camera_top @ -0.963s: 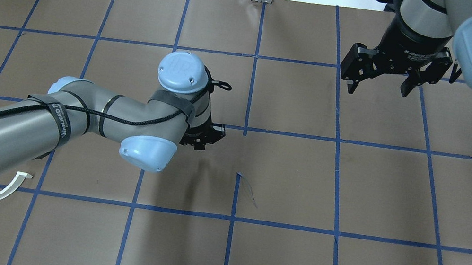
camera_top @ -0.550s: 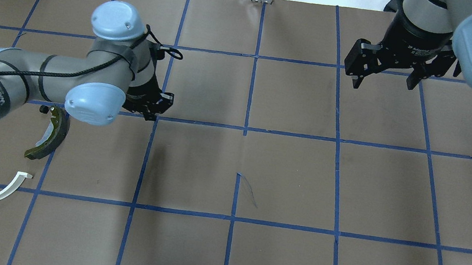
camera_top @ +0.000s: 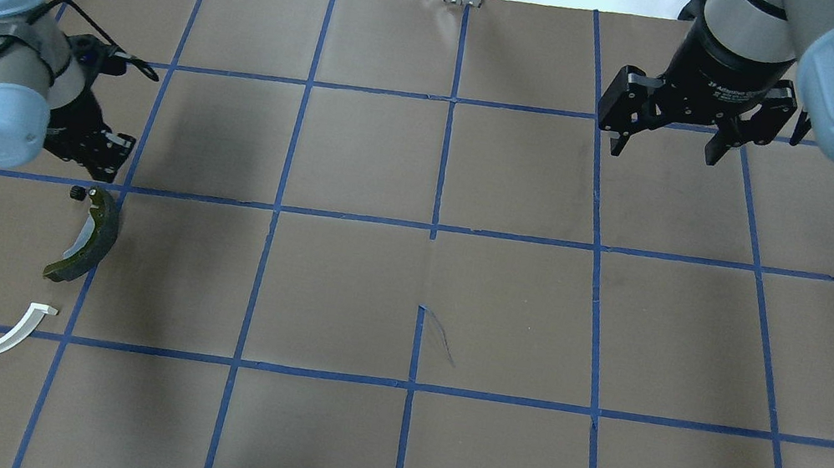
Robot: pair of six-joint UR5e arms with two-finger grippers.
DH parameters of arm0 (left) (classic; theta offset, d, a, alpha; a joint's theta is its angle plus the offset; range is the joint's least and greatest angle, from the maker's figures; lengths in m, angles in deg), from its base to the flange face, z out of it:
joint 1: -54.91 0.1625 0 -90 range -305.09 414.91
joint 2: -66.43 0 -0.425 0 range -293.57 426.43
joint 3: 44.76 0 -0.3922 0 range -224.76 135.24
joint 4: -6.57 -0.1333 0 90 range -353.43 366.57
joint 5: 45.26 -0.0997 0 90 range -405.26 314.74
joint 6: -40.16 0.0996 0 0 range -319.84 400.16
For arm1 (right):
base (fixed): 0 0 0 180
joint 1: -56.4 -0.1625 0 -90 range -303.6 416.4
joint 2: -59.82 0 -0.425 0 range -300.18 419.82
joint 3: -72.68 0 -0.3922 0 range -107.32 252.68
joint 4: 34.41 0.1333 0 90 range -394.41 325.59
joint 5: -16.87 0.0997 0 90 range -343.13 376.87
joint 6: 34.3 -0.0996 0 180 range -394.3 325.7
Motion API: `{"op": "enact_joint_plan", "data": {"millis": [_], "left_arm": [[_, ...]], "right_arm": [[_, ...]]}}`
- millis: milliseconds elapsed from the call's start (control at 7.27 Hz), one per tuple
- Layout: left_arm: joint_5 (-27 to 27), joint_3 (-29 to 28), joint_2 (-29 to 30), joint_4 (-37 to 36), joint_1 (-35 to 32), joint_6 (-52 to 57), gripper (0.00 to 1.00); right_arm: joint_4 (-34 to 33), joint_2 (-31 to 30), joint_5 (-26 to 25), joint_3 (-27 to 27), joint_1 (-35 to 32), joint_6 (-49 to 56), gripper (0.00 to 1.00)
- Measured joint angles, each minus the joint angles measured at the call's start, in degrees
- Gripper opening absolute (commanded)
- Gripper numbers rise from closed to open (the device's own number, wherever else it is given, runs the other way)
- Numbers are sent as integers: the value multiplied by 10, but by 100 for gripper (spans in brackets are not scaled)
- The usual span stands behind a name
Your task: Place bearing gear from tray to pile
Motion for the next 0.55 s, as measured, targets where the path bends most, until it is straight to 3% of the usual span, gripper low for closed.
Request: {"op": "enact_joint_plan", "data": {"millis": [275,412,550], "left_arm": [[2,-9,12,4,72,70,0],[2,-10,15,7,81,76,76],[1,-10,17,8,85,78,100]], "right_arm": [[4,-12,3,2,0,2,100],[7,-18,1,3,0,1,100],[8,-20,0,6,0,0,100]]}}
